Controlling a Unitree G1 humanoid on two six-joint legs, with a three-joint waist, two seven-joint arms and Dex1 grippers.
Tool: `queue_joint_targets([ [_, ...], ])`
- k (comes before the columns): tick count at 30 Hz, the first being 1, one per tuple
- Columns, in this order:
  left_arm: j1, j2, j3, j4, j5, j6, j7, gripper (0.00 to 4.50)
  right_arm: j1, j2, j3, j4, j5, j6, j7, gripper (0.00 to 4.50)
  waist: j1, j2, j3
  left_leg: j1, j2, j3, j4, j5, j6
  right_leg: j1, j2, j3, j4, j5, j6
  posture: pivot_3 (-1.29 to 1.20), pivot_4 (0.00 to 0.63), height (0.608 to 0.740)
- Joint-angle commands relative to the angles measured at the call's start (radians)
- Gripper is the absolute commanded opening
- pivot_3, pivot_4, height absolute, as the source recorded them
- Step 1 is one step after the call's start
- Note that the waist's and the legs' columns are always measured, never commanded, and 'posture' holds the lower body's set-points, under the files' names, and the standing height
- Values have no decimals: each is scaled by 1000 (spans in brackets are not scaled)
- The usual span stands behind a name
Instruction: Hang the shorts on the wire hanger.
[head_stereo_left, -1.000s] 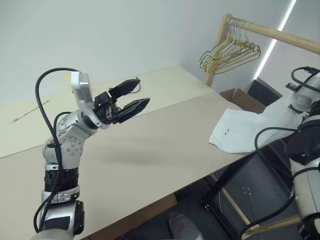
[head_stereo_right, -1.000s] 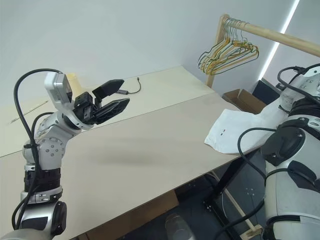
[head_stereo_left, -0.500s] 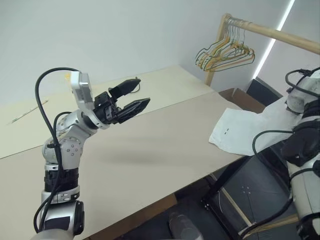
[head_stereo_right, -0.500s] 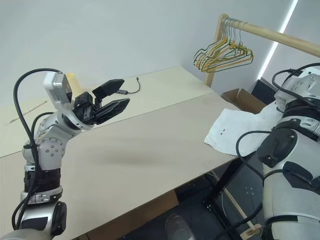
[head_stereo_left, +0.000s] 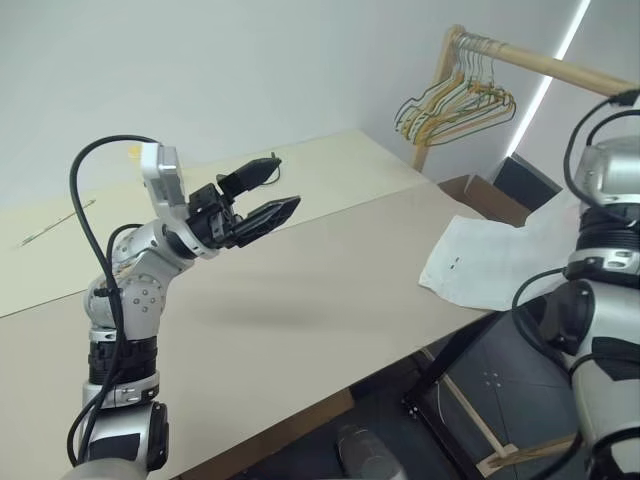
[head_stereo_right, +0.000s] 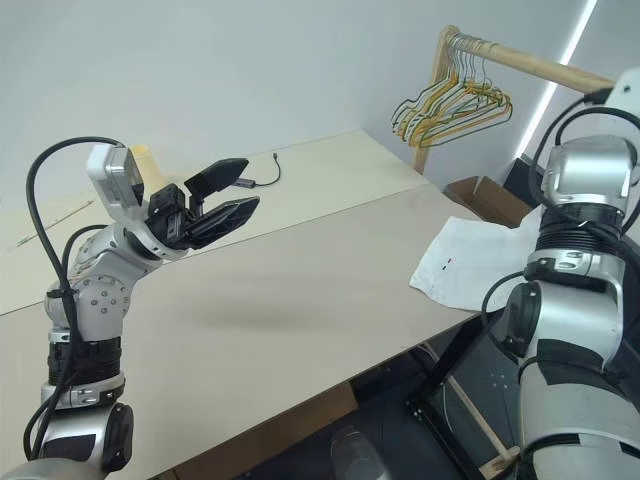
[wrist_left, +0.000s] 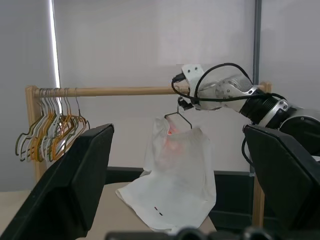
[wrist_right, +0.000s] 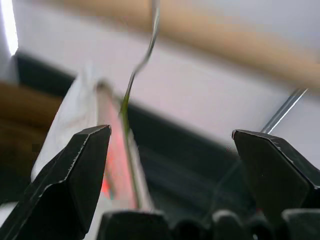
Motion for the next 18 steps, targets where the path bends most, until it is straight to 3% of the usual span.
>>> queue_joint_targets([
  [1,-8,8,18,-37,-24,-5,-1,4500,28,-7,130,-115,-110,-119,51,4465,-1,0,0,0,0,0,0,0,0,0,0,0,0,0,0,-262,0,740],
  [7,26,28,38,-50,-6,-15,16,4500,117,30,307,-241,-197,-267,233,4465,-2,0,0,1,0,0,0,0,0,0,0,0,1,0,0,-247,0,740],
  [18,236,152,142,-135,51,-23,110,4500,292,169,444,-453,-117,-395,725,4465,26,0,0,4,1,-3,0,0,0,-4,-1,-1,3,1,-1,-184,0,740],
])
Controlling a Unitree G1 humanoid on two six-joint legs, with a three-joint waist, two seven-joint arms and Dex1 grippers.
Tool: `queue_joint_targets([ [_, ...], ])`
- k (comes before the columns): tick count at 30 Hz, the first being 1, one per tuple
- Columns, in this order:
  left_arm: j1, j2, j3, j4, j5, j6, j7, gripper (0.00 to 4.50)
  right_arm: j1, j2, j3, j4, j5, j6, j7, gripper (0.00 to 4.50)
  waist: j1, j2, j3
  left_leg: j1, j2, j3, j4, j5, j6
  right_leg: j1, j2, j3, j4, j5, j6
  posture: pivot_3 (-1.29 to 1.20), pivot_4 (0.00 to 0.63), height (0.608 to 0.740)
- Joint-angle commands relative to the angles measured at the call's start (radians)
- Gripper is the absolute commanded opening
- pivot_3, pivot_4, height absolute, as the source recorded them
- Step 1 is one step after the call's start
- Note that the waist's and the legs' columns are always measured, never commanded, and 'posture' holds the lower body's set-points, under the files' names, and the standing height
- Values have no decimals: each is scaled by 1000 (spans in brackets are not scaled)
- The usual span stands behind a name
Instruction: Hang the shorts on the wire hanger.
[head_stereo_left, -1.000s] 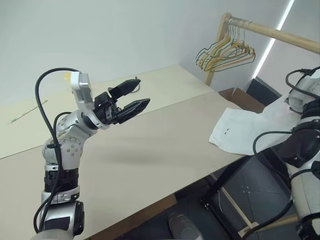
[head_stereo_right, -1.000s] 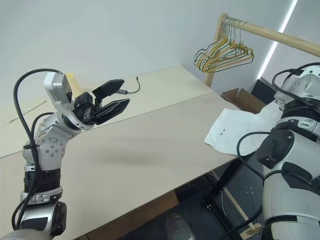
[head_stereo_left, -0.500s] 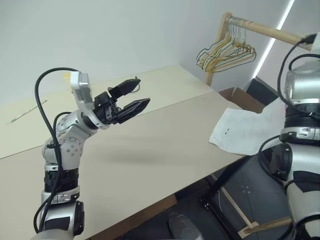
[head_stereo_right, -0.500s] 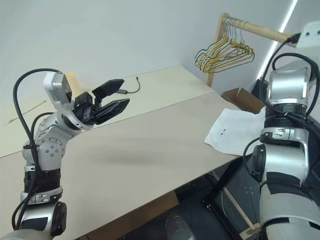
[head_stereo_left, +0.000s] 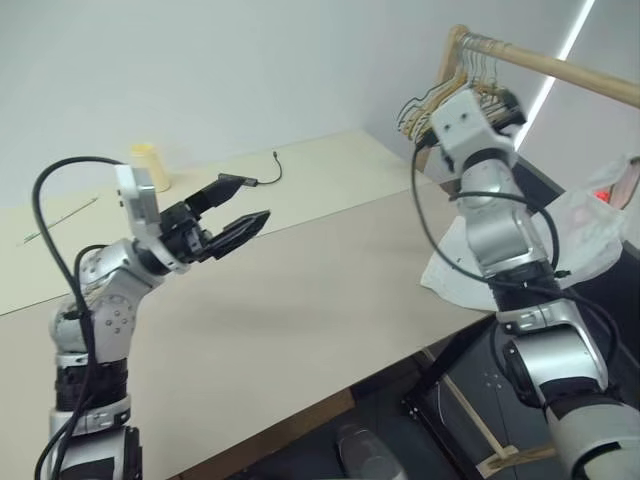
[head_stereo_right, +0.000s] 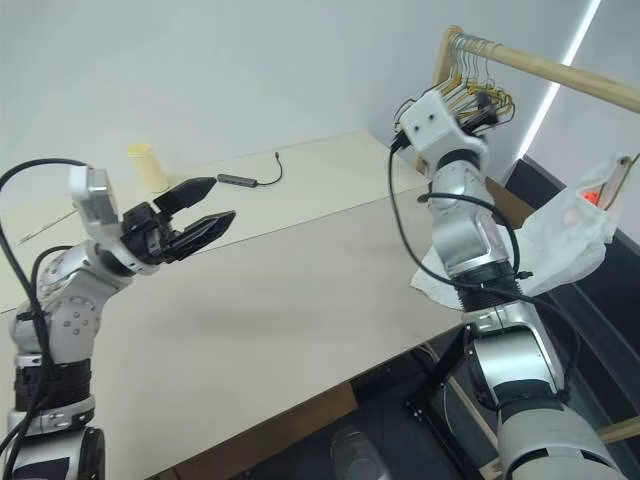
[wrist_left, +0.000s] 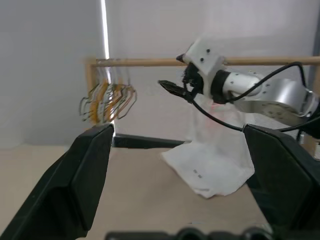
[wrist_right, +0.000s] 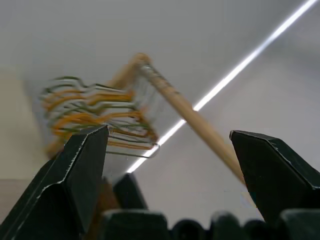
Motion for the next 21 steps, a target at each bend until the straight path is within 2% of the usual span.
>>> queue_joint_targets([
  [1,65,32,47,-77,9,-2,35,4500,30,17,40,-93,27,-44,145,4465,15,0,0,0,0,0,0,0,0,0,0,0,0,0,0,-160,0,740],
  [7,258,30,113,-164,-28,47,127,4500,169,43,80,-256,148,-72,423,4465,92,0,0,-5,0,-1,0,0,0,-7,-1,-1,2,0,-1,-90,0,740],
  [13,401,14,124,-253,-7,92,234,4500,253,46,110,-342,224,-74,597,4465,179,-1,0,-5,0,-1,0,0,-1,-12,0,-1,9,0,-3,-22,0,740],
  [20,542,-31,85,-388,14,93,320,4500,287,68,162,-312,210,-91,677,4465,256,-5,0,-4,0,1,1,1,-2,-12,1,-1,11,0,-5,7,0,740],
  [21,551,-34,79,-396,20,92,329,4500,290,66,168,-311,206,-103,685,4465,265,-5,0,-4,0,1,1,2,-3,-12,1,-2,10,0,-6,83,0,740],
])
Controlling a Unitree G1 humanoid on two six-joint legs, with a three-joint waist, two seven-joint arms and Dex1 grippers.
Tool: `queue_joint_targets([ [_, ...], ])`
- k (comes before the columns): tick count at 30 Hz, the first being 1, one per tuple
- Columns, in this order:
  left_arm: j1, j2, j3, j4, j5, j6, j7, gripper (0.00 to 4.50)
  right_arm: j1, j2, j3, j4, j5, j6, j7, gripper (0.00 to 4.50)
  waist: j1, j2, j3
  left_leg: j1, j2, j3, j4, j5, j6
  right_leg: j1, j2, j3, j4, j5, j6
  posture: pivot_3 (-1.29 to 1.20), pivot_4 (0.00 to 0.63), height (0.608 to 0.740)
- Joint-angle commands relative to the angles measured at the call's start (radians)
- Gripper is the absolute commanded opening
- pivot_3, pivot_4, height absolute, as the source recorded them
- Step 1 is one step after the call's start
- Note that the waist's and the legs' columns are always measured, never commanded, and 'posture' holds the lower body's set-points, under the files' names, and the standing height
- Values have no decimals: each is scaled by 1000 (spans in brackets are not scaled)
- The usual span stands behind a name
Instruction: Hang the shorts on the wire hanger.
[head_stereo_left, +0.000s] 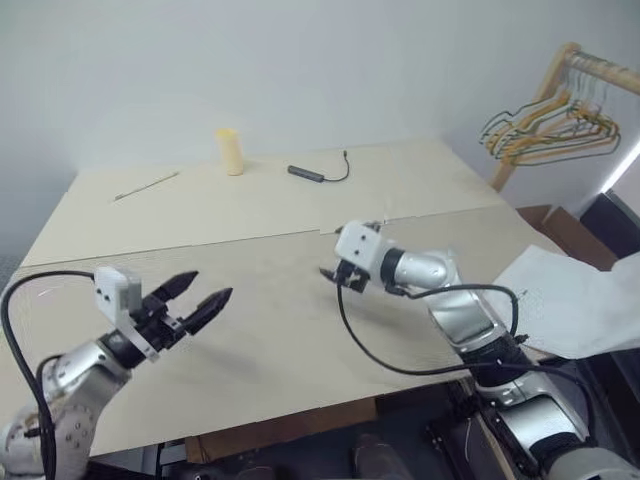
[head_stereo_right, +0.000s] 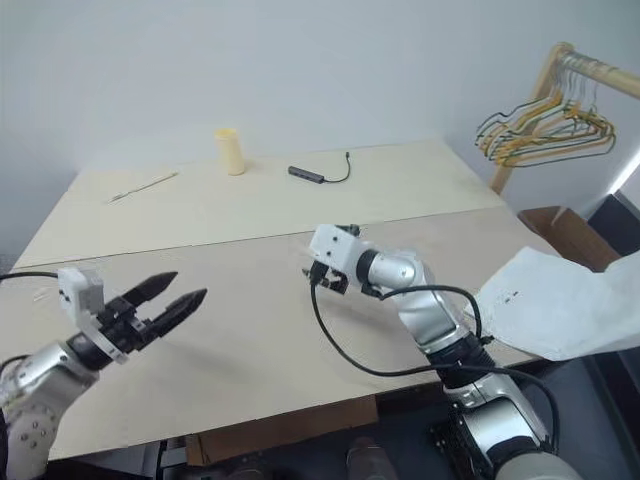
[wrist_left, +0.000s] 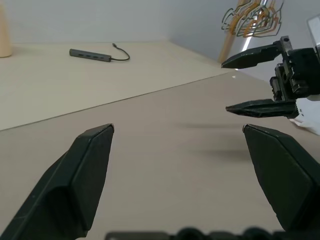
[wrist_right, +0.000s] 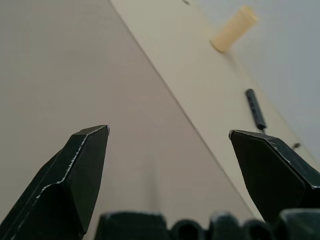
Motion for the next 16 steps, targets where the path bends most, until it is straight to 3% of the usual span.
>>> queue_joint_targets([
  [1,7,-4,-17,-64,21,-14,31,4500,-16,-1,1,-12,-11,-47,26,4465,26,0,0,0,-1,0,0,1,-1,0,0,-1,0,0,0,89,0,740],
  [10,7,-4,-47,-68,68,-32,43,4500,-28,12,18,49,-75,-113,27,4465,102,-1,0,1,4,4,0,2,-2,0,9,-4,0,0,-7,110,0,740],
  [16,12,-5,-73,-55,80,-36,29,4500,-27,25,20,62,-101,-127,25,4465,113,-1,0,0,5,5,0,2,-2,0,10,-5,0,0,-8,116,0,740],
])
